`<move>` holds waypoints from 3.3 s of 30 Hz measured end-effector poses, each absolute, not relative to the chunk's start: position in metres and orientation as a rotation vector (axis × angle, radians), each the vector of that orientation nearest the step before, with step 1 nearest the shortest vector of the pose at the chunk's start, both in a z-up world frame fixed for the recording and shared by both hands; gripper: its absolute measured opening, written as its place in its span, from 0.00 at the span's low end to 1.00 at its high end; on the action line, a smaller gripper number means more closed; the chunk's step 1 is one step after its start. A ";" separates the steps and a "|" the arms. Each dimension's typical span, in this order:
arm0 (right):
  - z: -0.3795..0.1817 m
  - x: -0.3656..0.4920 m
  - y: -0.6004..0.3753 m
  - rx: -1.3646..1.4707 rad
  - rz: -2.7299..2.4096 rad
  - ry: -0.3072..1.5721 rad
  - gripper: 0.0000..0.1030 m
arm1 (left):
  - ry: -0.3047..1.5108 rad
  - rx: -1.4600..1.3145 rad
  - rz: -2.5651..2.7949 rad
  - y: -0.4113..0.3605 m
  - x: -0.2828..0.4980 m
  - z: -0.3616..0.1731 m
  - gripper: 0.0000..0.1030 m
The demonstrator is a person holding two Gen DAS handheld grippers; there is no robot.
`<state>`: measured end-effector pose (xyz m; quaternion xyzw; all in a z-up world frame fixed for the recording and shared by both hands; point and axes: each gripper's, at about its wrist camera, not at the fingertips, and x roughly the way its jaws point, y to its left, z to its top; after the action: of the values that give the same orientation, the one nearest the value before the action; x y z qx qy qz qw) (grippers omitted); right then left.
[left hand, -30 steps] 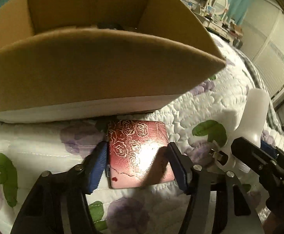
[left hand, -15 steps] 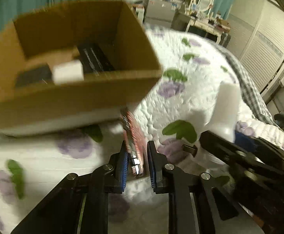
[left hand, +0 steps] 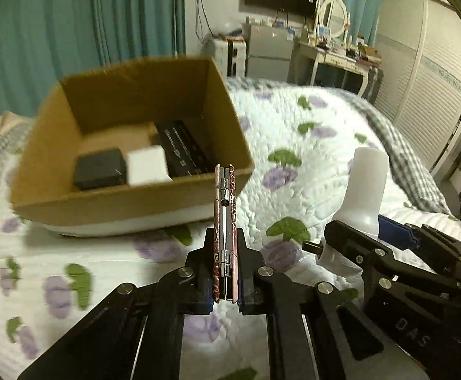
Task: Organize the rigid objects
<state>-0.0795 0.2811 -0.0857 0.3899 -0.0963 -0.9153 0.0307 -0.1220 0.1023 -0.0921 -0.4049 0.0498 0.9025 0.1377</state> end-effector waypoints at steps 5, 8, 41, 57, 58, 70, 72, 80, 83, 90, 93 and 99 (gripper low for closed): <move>-0.035 -0.064 0.264 1.056 -2.839 -0.210 0.44 | 0.136 -1.069 2.671 0.092 -0.104 -0.049 0.09; -0.004 -0.061 0.253 0.971 -2.839 -0.168 0.44 | 0.120 -1.008 2.710 0.077 -0.098 -0.023 0.09; -0.025 -0.233 0.210 0.947 -2.718 -0.091 0.44 | 0.244 -1.048 2.845 0.034 -0.260 -0.059 0.59; -0.053 -0.276 0.163 1.087 -2.745 0.260 0.45 | 0.132 -0.970 2.943 -0.005 -0.246 -0.049 0.62; -0.057 -0.279 0.161 1.094 -2.738 0.271 0.45 | 0.119 -0.958 2.946 -0.007 -0.246 -0.049 0.62; -0.033 -0.262 0.169 0.960 -2.783 0.149 0.74 | 0.124 -0.831 3.019 -0.016 -0.225 -0.022 0.63; -0.016 -0.249 0.175 0.940 -2.805 0.131 0.74 | 0.131 -0.786 3.036 -0.013 -0.212 -0.007 0.68; 0.076 -0.161 0.192 0.722 -2.918 0.111 0.90 | 0.121 -0.608 3.077 -0.012 -0.145 0.063 0.73; 0.104 -0.123 0.194 0.632 -2.947 0.101 0.97 | 0.146 -0.557 3.089 -0.012 -0.119 0.083 0.74; 0.133 -0.052 0.199 0.522 -3.005 0.101 1.00 | 0.125 -0.436 3.073 -0.016 -0.061 0.104 0.75; 0.130 -0.028 0.206 0.487 -3.023 0.063 1.00 | 0.128 -0.418 3.064 -0.014 -0.044 0.100 0.75; 0.099 -0.013 0.205 0.478 -3.035 -0.006 1.00 | 0.129 -0.485 3.049 -0.011 -0.039 0.063 0.75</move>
<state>-0.0134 0.2052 0.0988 0.1554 -0.0021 -0.9872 0.0346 -0.0393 -0.0114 0.0635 -0.1570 0.0417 0.9864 0.0256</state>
